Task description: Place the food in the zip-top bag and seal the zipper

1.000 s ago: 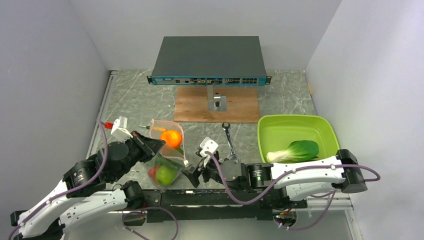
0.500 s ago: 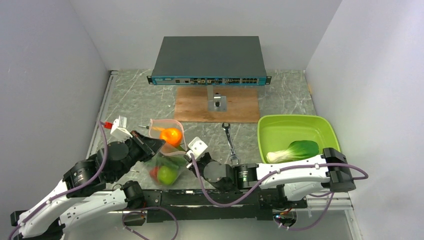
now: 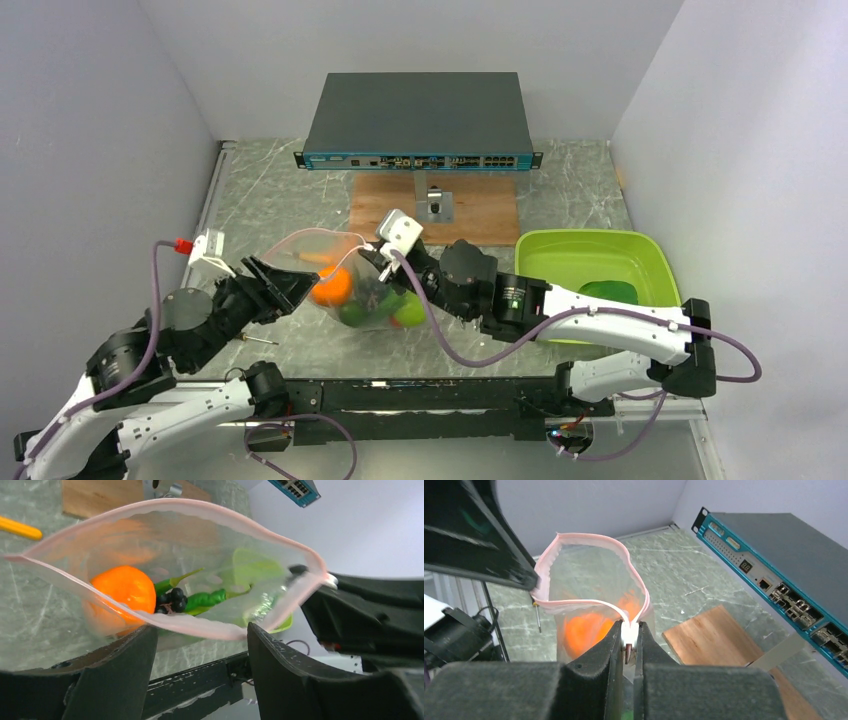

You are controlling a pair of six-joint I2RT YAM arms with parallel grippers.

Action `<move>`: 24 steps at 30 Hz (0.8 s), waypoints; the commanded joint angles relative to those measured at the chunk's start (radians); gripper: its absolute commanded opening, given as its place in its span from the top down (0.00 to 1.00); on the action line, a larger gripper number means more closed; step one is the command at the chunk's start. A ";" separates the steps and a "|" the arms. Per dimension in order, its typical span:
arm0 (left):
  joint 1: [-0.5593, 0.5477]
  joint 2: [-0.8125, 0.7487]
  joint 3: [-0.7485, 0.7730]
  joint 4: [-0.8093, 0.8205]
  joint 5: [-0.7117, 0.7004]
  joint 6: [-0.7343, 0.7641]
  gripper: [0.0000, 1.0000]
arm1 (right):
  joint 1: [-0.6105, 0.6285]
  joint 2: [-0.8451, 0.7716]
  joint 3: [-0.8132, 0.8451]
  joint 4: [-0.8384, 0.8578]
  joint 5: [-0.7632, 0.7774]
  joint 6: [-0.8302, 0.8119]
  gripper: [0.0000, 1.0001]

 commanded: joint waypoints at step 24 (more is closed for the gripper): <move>-0.003 0.294 0.085 0.324 0.729 1.425 0.07 | -0.188 -0.121 0.032 -0.366 -0.641 0.036 1.00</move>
